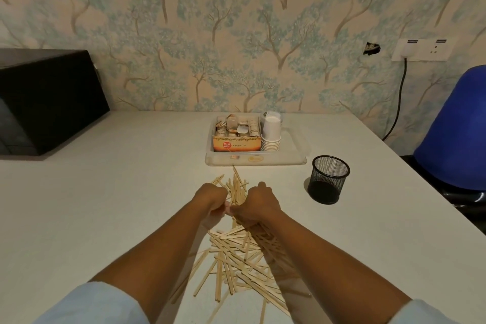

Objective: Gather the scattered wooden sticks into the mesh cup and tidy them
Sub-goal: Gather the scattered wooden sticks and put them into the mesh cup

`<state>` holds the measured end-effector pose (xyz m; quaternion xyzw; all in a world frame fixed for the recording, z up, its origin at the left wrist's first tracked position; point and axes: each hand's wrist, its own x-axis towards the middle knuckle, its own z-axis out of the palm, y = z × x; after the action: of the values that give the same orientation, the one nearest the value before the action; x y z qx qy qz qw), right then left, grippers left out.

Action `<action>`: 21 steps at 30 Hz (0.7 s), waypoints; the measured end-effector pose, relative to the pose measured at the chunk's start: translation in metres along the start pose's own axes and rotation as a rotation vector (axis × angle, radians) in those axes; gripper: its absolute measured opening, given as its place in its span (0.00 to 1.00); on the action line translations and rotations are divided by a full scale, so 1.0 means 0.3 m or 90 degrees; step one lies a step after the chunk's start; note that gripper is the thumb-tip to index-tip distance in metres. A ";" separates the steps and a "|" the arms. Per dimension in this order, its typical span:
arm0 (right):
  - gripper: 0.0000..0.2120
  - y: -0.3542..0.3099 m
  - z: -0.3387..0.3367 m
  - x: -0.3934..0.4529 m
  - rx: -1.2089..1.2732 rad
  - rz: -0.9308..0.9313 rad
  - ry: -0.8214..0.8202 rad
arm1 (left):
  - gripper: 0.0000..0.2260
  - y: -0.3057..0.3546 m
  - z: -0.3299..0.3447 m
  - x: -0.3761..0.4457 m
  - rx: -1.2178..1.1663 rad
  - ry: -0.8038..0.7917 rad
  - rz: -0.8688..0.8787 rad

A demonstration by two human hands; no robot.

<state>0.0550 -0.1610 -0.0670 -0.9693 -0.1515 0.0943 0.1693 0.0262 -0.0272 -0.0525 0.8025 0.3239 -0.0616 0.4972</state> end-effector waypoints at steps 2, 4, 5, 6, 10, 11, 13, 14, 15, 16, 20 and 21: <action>0.37 -0.014 0.002 0.016 0.006 -0.023 -0.018 | 0.06 0.007 -0.009 0.011 0.080 -0.001 0.009; 0.30 -0.020 0.002 0.029 -0.005 -0.035 -0.028 | 0.07 0.006 -0.028 0.023 0.211 0.073 0.022; 0.29 -0.022 0.002 0.032 -0.005 -0.032 -0.028 | 0.08 0.004 -0.041 0.027 0.252 0.126 0.025; 0.30 -0.023 0.002 0.034 -0.001 -0.024 -0.028 | 0.08 0.004 -0.055 0.030 0.283 0.167 0.028; 0.38 -0.040 0.003 0.041 -0.008 0.000 -0.021 | 0.22 -0.030 -0.067 0.095 0.371 0.181 0.071; 0.39 -0.044 0.003 0.045 -0.006 0.004 -0.025 | 0.24 -0.037 -0.066 0.104 0.390 0.167 0.079; 0.39 -0.049 0.002 0.055 0.018 0.014 -0.030 | 0.23 -0.042 -0.063 0.119 0.414 0.153 0.091; 0.37 -0.050 -0.001 0.063 0.038 0.020 -0.023 | 0.22 -0.039 -0.063 0.123 0.422 0.144 0.095; 0.35 -0.048 -0.005 0.071 0.056 0.028 -0.006 | 0.19 -0.033 -0.066 0.125 0.426 0.128 0.103; 0.32 -0.046 -0.010 0.079 0.069 0.033 0.013 | 0.17 -0.024 -0.066 0.122 0.417 0.103 0.106; 0.26 -0.044 -0.018 0.105 0.085 -0.005 0.022 | 0.07 0.012 -0.061 0.102 0.329 0.050 0.113; 0.24 -0.047 -0.016 0.107 0.095 -0.019 0.012 | 0.06 0.021 -0.055 0.098 0.323 0.045 0.110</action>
<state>0.0826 -0.1395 -0.0617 -0.9524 -0.1571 0.0938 0.2438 0.0492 -0.0016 -0.0519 0.9280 0.2454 -0.0697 0.2716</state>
